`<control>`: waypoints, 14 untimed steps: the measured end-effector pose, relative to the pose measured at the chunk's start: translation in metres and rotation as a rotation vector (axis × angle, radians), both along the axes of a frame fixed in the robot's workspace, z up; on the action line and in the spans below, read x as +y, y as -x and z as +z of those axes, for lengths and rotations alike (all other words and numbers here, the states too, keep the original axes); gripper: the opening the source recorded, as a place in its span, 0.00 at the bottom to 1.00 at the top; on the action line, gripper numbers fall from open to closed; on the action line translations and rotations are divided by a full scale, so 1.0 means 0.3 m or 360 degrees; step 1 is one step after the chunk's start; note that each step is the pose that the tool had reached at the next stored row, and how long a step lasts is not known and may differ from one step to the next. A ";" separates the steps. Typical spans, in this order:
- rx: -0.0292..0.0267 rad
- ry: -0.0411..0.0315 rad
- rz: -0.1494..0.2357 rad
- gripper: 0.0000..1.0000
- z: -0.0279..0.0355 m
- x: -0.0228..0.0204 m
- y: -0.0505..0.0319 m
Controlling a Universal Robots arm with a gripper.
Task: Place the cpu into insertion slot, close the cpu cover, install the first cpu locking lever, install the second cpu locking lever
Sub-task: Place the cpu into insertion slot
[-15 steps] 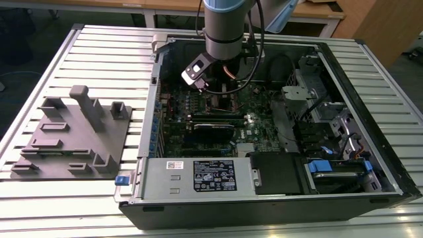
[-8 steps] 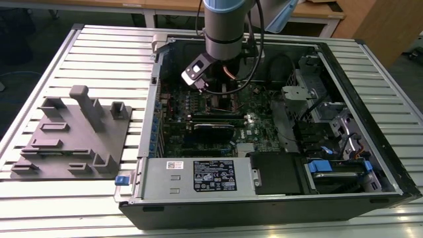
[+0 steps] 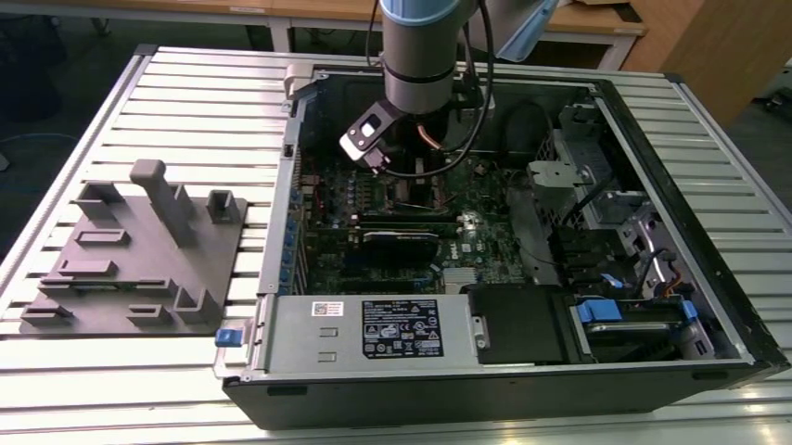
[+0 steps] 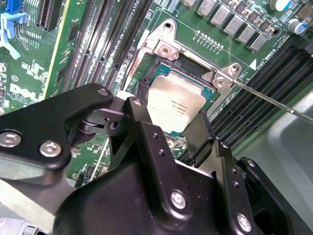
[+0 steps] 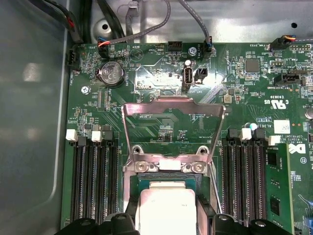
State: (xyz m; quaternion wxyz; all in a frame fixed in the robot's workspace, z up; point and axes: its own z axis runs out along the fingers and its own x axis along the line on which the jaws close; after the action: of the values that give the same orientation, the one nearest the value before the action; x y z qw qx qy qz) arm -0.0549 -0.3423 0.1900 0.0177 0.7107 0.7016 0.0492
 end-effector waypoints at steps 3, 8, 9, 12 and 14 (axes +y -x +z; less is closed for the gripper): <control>-0.00006 -0.0003 0.0000 0.54 0.002 0.000 0.000; -0.00007 -0.0009 -0.0005 0.54 0.015 0.000 0.000; -0.00007 -0.0010 -0.0010 0.54 0.015 -0.002 0.000; -0.00006 -0.0010 -0.0019 0.54 0.015 -0.008 0.000; -0.00004 -0.0009 -0.0019 0.54 0.015 -0.008 0.000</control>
State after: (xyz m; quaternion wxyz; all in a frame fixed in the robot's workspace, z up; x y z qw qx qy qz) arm -0.0549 -0.3447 0.1944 0.0160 0.7149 0.6972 0.0512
